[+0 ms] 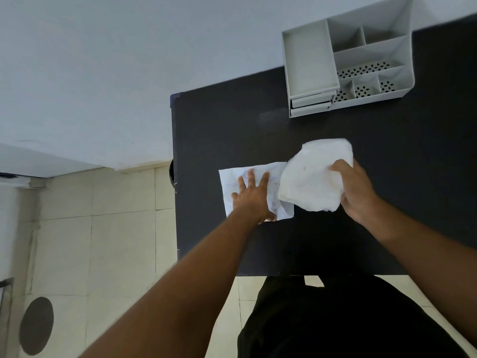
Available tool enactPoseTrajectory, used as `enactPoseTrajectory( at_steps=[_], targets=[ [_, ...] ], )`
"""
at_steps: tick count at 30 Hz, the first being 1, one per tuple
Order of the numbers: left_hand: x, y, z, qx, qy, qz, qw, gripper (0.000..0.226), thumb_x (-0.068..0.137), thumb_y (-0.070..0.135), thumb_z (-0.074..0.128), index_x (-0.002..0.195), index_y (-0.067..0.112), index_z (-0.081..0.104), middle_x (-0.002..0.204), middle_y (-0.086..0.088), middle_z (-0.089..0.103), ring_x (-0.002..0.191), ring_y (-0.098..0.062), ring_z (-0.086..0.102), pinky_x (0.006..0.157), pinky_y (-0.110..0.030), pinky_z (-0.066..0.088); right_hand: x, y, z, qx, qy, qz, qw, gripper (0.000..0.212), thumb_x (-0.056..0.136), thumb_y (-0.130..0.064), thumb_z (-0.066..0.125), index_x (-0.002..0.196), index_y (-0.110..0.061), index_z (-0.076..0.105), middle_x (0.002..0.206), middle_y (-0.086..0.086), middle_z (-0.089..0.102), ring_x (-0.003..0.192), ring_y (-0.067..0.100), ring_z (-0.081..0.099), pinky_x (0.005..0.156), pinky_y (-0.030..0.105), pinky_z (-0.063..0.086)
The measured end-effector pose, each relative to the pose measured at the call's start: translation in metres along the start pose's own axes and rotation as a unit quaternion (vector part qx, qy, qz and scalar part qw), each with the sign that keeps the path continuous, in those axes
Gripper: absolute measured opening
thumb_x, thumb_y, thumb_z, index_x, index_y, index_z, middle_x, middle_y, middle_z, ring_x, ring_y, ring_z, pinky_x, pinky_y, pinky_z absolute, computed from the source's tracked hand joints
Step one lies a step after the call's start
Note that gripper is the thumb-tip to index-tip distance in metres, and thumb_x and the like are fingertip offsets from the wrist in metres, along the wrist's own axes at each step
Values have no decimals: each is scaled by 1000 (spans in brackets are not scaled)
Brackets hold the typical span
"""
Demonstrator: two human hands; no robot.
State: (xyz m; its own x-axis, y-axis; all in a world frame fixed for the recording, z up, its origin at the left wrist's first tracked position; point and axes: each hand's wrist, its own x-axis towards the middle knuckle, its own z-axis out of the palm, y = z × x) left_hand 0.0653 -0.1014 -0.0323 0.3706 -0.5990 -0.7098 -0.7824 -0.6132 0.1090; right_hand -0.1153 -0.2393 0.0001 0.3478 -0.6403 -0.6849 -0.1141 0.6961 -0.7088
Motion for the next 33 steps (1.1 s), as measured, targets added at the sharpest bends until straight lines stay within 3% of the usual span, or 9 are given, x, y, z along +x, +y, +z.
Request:
enactPoseTrajectory(
  at_steps=[5,8,12,16,19,21,27,30,33],
  targets=[
    [-4,3,-6,-25,-15,4,1000,111,85,35,79,161,34,-1,170,-6,-16,156,-38,-7,119,-63,19,-6,-9,-5,14,13,-7,1000,37,92,-14,54,126,-25,63,121,3,71,108,23,69,83,40,58],
    [-9,9,-21,-134,65,10,989,83,91,11,66,159,30,22,171,-4,11,155,-30,15,121,-51,29,-12,-16,-1,-34,40,-53,997,34,93,-12,57,125,-25,60,115,-2,69,107,20,67,82,36,58],
    [-21,32,-49,-446,185,-42,874,46,96,5,56,139,23,57,141,3,58,128,-17,56,103,-25,47,-18,-28,10,-146,49,-154,976,40,92,-12,58,131,-21,56,108,-7,65,103,16,65,77,30,54],
    [-39,66,-80,-612,131,-21,780,25,100,24,59,122,18,67,113,-1,74,94,-13,71,78,-21,52,-30,-43,26,-277,69,-219,933,51,88,-22,59,137,-30,51,113,-5,65,100,19,63,86,37,52],
    [-49,84,-86,-675,41,22,736,40,97,49,58,124,20,67,116,-3,76,109,-21,71,90,-37,52,-43,-49,39,-367,27,-278,888,54,92,-30,63,143,-30,46,110,-10,62,93,14,63,78,28,49],
    [-51,90,-84,-732,8,40,680,55,92,56,63,130,16,65,120,-8,75,113,-24,71,99,-41,55,-50,-50,45,-416,-17,-298,859,58,92,-40,65,145,-32,44,112,-12,62,93,9,62,77,25,47],
    [-59,66,-78,-806,-70,17,588,61,94,56,61,133,10,65,128,-11,70,113,-25,70,92,-39,58,-62,-46,45,-480,-71,-311,817,48,85,-53,63,131,-39,58,111,-18,64,93,3,62,85,30,55],
    [-61,50,-74,-803,-90,-13,589,53,95,52,60,127,10,71,122,-13,73,109,-28,71,103,-44,52,-60,-50,41,-431,-25,-325,841,24,85,-46,62,107,-39,68,93,-19,66,79,4,63,75,33,57],
    [-59,37,-68,-783,-103,-20,613,58,85,45,72,133,13,67,129,-15,70,121,-33,66,109,-51,47,-54,-55,39,-409,34,-353,840,23,87,-38,63,109,-33,67,94,-16,61,79,4,58,75,33,56]
  ],
)
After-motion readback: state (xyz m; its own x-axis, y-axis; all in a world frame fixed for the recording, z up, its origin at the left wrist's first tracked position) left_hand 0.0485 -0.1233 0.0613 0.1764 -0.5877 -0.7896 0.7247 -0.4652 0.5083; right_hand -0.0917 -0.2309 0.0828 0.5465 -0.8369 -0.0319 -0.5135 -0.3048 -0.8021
